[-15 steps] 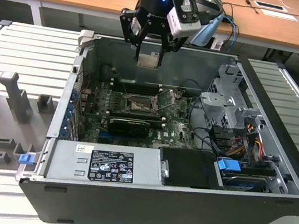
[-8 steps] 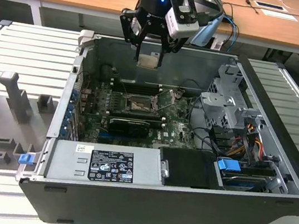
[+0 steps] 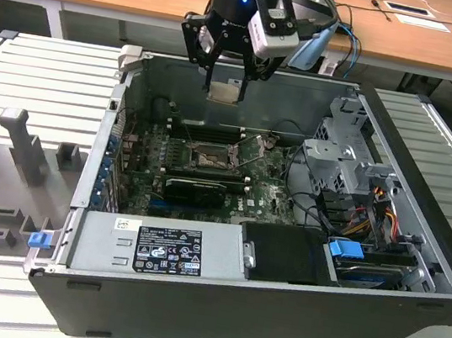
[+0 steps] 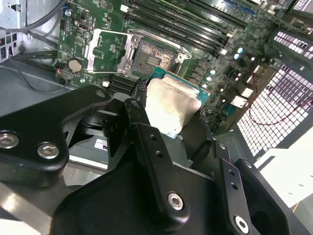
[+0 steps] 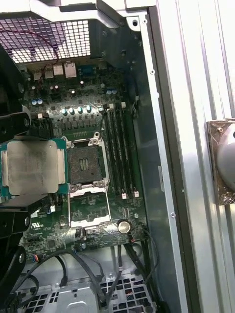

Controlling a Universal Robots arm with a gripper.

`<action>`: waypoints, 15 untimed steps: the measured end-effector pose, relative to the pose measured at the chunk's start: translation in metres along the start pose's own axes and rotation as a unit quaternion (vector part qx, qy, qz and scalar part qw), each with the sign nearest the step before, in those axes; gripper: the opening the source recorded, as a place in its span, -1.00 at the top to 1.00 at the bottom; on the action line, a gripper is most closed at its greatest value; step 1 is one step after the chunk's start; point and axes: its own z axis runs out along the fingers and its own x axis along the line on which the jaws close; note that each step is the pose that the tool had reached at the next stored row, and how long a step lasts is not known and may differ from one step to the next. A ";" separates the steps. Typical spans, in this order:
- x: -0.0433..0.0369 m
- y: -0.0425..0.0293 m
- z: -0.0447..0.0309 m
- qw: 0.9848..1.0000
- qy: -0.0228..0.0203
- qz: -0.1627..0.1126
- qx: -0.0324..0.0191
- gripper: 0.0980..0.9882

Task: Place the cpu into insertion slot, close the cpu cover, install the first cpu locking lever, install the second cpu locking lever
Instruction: 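Place the cpu into insertion slot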

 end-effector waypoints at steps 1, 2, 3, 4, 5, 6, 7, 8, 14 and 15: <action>0.0000 0.0000 0.0000 1.000 0.000 0.003 0.000 0.02; 0.0000 0.0000 0.0000 1.000 -0.001 0.007 0.000 0.02; 0.0000 0.0000 0.0000 1.000 -0.001 0.009 0.000 0.02; 0.0000 0.0000 0.0000 1.000 -0.001 0.013 0.000 0.02; 0.0000 0.0000 0.0000 1.000 -0.001 0.015 0.000 0.02; 0.0000 0.0000 0.0001 1.000 -0.002 0.017 0.000 0.02; 0.0000 0.0000 0.0001 1.000 -0.002 0.018 0.000 0.02; 0.0000 0.0000 0.0001 1.000 -0.002 0.019 0.000 0.02; 0.0000 0.0000 0.0001 1.000 -0.003 0.030 -0.001 0.02; 0.0000 0.0000 0.0001 1.000 -0.003 0.031 -0.001 0.02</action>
